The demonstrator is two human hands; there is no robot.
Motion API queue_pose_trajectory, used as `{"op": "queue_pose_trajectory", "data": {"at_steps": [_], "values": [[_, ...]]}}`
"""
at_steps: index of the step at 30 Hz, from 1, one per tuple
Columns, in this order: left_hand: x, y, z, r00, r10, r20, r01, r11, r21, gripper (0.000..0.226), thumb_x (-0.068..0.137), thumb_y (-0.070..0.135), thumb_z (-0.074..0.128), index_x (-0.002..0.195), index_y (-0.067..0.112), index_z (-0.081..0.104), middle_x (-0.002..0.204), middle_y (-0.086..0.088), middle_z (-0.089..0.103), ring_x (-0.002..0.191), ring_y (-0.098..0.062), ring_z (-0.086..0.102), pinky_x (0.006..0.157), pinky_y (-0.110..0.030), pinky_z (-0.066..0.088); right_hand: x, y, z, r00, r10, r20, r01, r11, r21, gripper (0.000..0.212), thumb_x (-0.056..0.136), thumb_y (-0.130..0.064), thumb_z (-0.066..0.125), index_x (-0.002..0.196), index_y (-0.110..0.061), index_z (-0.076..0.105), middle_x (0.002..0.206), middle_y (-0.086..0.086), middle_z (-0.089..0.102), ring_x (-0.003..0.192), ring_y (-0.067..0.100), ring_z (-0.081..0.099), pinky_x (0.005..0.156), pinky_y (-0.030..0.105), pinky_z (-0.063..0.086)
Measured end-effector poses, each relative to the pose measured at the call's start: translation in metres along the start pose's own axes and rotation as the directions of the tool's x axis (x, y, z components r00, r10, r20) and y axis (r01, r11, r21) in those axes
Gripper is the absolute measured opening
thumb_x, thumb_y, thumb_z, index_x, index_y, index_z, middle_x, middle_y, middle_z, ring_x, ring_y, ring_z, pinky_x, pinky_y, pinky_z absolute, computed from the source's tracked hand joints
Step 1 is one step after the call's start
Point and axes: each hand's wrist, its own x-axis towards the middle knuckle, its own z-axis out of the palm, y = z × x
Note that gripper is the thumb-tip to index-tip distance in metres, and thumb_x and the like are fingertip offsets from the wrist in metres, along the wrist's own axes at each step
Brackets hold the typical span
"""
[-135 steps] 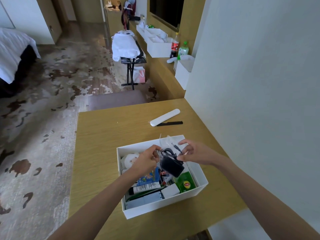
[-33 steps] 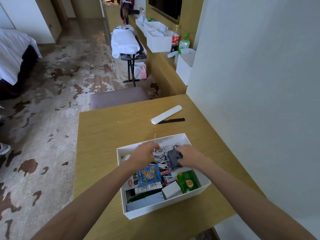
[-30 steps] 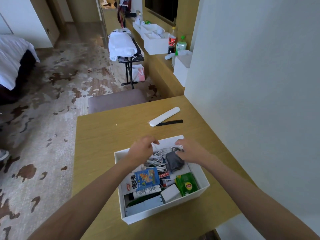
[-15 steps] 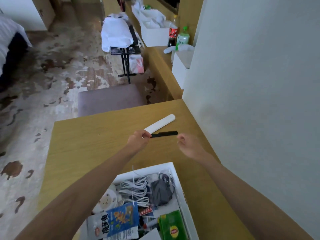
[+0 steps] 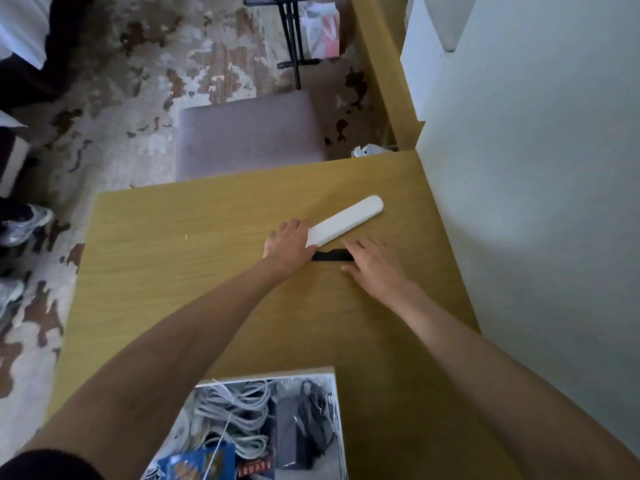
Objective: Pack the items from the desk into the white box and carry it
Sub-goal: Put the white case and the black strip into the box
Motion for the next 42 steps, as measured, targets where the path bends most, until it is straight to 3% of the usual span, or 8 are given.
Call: {"op": "queue_pose_trajectory", "data": {"at_steps": [11, 15, 19, 25, 30, 35, 39, 42], "values": [[-0.010, -0.013, -0.013, 0.980, 0.010, 0.199, 0.041, 0.967, -0.251, 0.031, 0.088, 0.029, 0.056, 0.116, 0.015, 0.052, 0.110, -0.009, 0.059, 0.091, -0.023, 0.054, 0.070, -0.034, 0.045, -0.015, 0.000, -0.006, 0.948, 0.059, 0.313, -0.090, 0.992, 0.085, 0.028, 0.085, -0.029, 0.070, 0.107, -0.020, 0.056, 0.105, -0.002, 0.058, 0.093, 0.015, 0.055, 0.083, 0.032, 0.050], [-0.044, -0.026, -0.037, 0.985, 0.061, 0.164, 0.005, 0.927, -0.374, 0.033, 0.091, 0.032, 0.056, 0.118, 0.015, 0.047, 0.103, -0.004, 0.057, 0.082, -0.020, 0.055, 0.058, -0.027, 0.041, -0.034, -0.007, -0.008, 0.950, 0.133, 0.282, -0.195, 0.959, 0.204, 0.013, 0.091, -0.022, 0.063, 0.100, -0.024, 0.055, 0.098, -0.003, 0.061, 0.084, 0.012, 0.059, 0.072, 0.029, 0.051], [-0.097, -0.049, -0.067, 0.992, 0.100, 0.078, -0.046, 0.859, -0.510, 0.033, 0.090, 0.031, 0.057, 0.117, 0.015, 0.046, 0.099, -0.006, 0.063, 0.076, -0.021, 0.066, 0.065, -0.040, 0.055, -0.060, -0.022, -0.019, 0.948, 0.293, 0.122, -0.312, 0.787, 0.532, 0.016, 0.093, -0.021, 0.060, 0.088, -0.030, 0.047, 0.087, -0.006, 0.063, 0.073, 0.005, 0.059, 0.059, 0.020, 0.042], [-0.186, -0.100, -0.098, 0.986, 0.157, -0.059, -0.166, 0.851, -0.498, 0.026, 0.093, 0.032, 0.055, 0.114, 0.020, 0.046, 0.079, 0.000, 0.064, 0.057, -0.006, 0.061, 0.047, -0.028, 0.050, -0.092, -0.067, -0.068, 0.942, 0.331, 0.053, -0.242, 0.563, 0.790, 0.011, 0.100, -0.020, 0.048, 0.107, -0.023, 0.055, 0.079, -0.008, 0.069, 0.059, 0.005, 0.056, 0.059, 0.023, 0.047], [-0.257, -0.139, -0.111, 0.971, 0.238, -0.032, -0.233, 0.900, -0.368, 0.024, 0.095, 0.028, 0.048, 0.118, 0.022, 0.043, 0.097, -0.011, 0.066, 0.074, -0.027, 0.063, 0.066, -0.043, 0.054, -0.120, -0.139, -0.118, 0.971, 0.217, -0.095, -0.066, 0.633, 0.771, 0.016, 0.101, -0.026, 0.045, 0.109, -0.027, 0.059, 0.074, -0.011, 0.066, 0.058, 0.003, 0.051, 0.055, 0.019, 0.044], [-0.324, -0.162, -0.107, 0.876, 0.441, -0.199, -0.451, 0.892, -0.010, 0.034, 0.097, 0.026, 0.045, 0.129, 0.016, 0.045, 0.109, -0.009, 0.065, 0.076, -0.027, 0.062, 0.061, -0.034, 0.049, -0.155, -0.212, -0.136, 0.975, 0.025, -0.220, 0.102, 0.831, 0.546, 0.012, 0.093, -0.042, 0.058, 0.102, -0.034, 0.060, 0.056, -0.016, 0.048, 0.046, 0.000, 0.042, 0.043, 0.010, 0.031], [-0.366, -0.175, -0.094, 0.820, 0.542, -0.182, -0.538, 0.840, 0.075, 0.037, 0.097, 0.022, 0.044, 0.134, 0.015, 0.043, 0.116, -0.007, 0.065, 0.088, -0.026, 0.064, 0.069, -0.036, 0.053, -0.184, -0.244, -0.127, 0.997, -0.039, -0.063, 0.062, 0.899, 0.434, 0.031, 0.075, -0.056, 0.072, 0.102, -0.043, 0.062, 0.057, -0.025, 0.054, 0.045, -0.001, 0.045, 0.043, 0.009, 0.031], [-0.385, -0.184, -0.080, 0.793, 0.590, -0.148, -0.583, 0.807, 0.094, 0.038, 0.097, 0.022, 0.044, 0.134, 0.016, 0.045, 0.115, -0.008, 0.065, 0.091, -0.029, 0.065, 0.071, -0.036, 0.053, -0.210, -0.244, -0.113, 0.988, -0.067, 0.140, 0.016, 0.940, 0.340, 0.030, 0.067, -0.061, 0.075, 0.093, -0.055, 0.061, 0.082, -0.042, 0.061, 0.074, -0.014, 0.058, 0.059, 0.005, 0.039]]}}
